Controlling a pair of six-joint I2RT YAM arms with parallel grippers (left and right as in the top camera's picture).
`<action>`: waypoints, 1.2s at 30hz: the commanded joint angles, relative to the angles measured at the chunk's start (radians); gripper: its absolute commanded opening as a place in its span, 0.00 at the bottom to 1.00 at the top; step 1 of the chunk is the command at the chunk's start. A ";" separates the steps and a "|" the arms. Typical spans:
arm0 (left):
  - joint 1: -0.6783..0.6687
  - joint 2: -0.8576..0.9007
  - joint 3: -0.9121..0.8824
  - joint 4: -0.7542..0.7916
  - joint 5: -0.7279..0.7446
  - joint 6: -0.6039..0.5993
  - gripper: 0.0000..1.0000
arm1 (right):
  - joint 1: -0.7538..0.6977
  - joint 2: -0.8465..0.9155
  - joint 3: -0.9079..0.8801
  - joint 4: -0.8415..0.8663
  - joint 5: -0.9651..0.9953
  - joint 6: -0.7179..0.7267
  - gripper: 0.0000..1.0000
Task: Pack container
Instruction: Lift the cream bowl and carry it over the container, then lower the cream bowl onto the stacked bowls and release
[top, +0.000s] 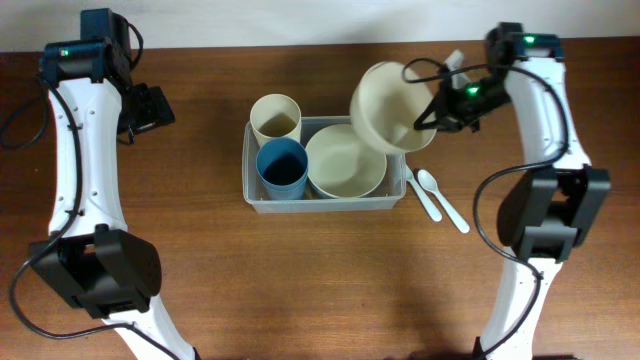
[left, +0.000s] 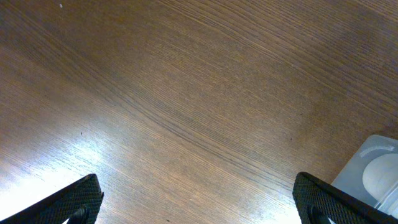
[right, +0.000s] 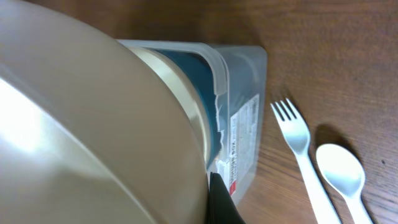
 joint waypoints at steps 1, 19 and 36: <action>0.003 0.009 -0.002 0.002 0.004 -0.014 1.00 | 0.052 0.000 0.023 -0.004 0.148 0.045 0.04; 0.003 0.009 -0.002 0.002 0.004 -0.014 1.00 | 0.272 0.000 0.023 0.003 0.422 0.142 0.04; 0.003 0.009 -0.002 0.002 0.004 -0.014 1.00 | 0.301 0.000 0.022 -0.008 0.421 0.128 0.38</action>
